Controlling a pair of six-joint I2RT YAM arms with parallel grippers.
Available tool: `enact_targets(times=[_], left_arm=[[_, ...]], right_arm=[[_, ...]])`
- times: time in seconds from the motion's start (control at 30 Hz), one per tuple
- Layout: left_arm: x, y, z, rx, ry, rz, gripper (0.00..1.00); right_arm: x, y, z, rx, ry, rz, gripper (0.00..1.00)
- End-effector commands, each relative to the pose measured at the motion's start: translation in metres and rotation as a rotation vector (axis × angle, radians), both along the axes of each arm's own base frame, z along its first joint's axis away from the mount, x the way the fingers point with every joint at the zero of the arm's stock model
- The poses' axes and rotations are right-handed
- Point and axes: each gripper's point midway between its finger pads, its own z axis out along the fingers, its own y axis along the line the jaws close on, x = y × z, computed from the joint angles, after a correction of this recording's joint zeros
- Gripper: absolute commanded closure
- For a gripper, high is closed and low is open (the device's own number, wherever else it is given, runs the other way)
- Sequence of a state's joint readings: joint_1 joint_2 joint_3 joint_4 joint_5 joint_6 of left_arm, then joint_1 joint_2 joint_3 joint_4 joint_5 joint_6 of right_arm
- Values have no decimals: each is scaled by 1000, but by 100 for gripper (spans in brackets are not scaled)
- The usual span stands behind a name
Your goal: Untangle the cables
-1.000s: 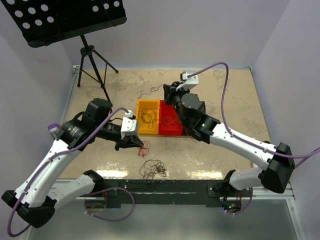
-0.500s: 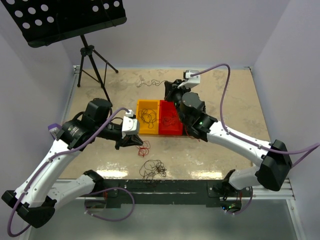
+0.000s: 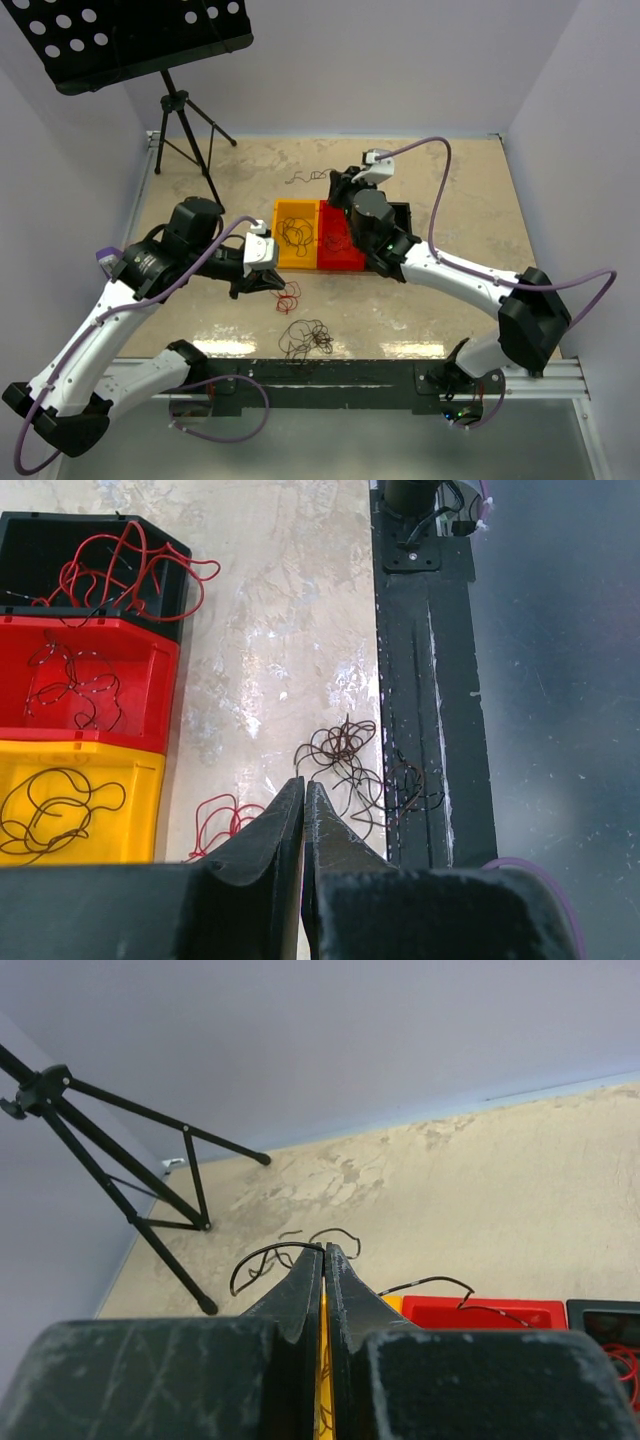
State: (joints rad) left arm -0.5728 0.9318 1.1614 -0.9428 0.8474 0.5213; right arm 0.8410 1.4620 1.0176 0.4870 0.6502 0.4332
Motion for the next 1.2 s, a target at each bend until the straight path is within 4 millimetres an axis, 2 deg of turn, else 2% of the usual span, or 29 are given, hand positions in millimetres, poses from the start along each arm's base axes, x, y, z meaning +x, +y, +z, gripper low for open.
enact_targets(times=[0.0,0.2,0.33,0.5,0.73,1.0,1.17], left_arm=[[3,-1,20,-41,-93,-12,92],[4,-1,21,-40,-100,-4,92],[4,1,20,-35,-106,0,92],[4,2,20,-35,-115,6,92],[4,2,21,-33,-118,7,93],[4,2,21,-34,-120,8,92],[3,3,22,-35,-122,9,92]], right_arm=[[9,-5,51,99,-94,-44,100],[17,4,80,112,-134,-42,100],[18,5,81,122,-134,-43,100],[16,1,48,112,-88,-50,100],[8,-15,7,95,-36,-91,100],[-2,-30,-17,76,20,-124,100],[-9,-51,-37,51,94,-207,100]])
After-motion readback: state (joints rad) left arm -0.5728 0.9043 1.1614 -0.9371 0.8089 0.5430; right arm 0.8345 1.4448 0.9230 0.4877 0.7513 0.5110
